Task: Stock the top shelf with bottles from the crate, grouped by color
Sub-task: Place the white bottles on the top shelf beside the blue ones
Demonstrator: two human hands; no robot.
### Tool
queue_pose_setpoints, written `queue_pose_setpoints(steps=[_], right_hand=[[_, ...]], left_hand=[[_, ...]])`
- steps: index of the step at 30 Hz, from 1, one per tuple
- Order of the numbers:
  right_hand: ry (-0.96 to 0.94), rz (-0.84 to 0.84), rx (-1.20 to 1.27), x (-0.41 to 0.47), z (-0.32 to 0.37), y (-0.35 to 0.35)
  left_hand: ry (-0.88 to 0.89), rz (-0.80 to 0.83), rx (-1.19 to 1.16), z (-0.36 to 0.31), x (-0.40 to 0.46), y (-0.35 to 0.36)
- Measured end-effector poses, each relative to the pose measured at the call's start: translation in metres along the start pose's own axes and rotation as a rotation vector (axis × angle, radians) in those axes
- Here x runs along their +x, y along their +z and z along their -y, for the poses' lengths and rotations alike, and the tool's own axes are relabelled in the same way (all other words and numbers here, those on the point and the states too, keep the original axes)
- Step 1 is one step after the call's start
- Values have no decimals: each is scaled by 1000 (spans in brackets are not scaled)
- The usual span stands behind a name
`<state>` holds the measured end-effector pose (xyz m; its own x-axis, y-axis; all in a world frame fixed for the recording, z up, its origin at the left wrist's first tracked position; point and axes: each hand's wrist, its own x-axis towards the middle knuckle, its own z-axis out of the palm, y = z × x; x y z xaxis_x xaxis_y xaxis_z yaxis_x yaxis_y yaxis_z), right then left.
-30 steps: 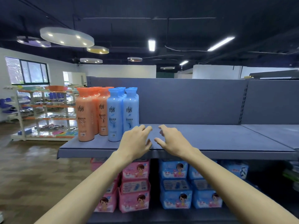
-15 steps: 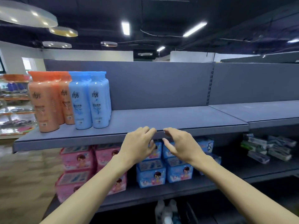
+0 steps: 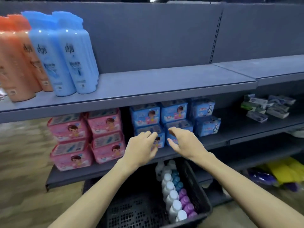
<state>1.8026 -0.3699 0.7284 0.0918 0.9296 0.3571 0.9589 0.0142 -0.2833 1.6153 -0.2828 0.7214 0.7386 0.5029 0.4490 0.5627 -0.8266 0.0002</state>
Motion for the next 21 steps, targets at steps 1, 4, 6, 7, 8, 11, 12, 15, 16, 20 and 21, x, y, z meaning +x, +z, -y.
queue_pose_setpoints(steps=[1, 4, 6, 7, 8, 11, 12, 15, 16, 20, 21], right_hand=[[20, 23, 10, -7, -3, 9], [81, 100, 4, -30, -12, 43], [121, 165, -2, -47, -18, 65], [140, 202, -12, -55, -21, 76], [165, 245, -18, -63, -24, 87], [276, 382, -4, -87, -31, 115], [312, 441, -8, -94, -33, 123], [418, 676, -60, -112, -34, 144], [454, 751, -70, -117, -34, 150], [563, 883, -78, -133, -33, 174], [577, 887, -82, -134, -32, 179]], left_hand=[[-8, 29, -17, -1, -8, 10], [-30, 129, -68, -5, -35, 42], [-43, 197, -105, -8, -56, 63], [-49, 235, -121, -9, -67, 72], [-58, 276, -136, -10, -78, 81], [-108, 363, -185, -15, -109, 104], [-128, 386, -202, -16, -118, 110], [-180, 469, -241, -19, -142, 126], [-196, 494, -253, -20, -149, 131], [-247, 540, -311, -23, -166, 145], [-252, 544, -320, -22, -169, 148]])
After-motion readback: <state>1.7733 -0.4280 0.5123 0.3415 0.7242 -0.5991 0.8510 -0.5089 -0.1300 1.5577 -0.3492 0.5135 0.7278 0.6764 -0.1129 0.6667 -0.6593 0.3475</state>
